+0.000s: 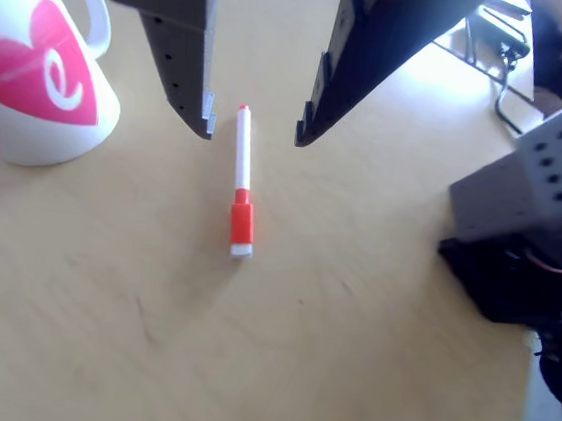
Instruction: Grab the pen and place it in the cup.
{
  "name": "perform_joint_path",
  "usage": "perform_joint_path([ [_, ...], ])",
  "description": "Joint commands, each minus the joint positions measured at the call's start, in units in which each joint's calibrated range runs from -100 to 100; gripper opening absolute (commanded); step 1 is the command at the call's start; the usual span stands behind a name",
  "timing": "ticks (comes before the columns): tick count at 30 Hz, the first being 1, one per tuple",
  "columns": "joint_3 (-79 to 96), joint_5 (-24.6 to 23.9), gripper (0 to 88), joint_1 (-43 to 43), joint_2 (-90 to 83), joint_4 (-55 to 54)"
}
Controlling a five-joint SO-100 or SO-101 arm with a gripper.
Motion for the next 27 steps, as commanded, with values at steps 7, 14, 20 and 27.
perform_joint_path([
  [7, 9.5, 0.3, 21.7, 1.6, 4.0, -16.4],
  [14, 10.5, 1.5, 21.1, 2.9, 6.7, -19.1],
  [20, 9.7, 1.6, 21.0, 4.9, 8.8, -20.1],
  [27, 9.7, 2.5, 17.5, 6.0, 9.1, -20.0],
])
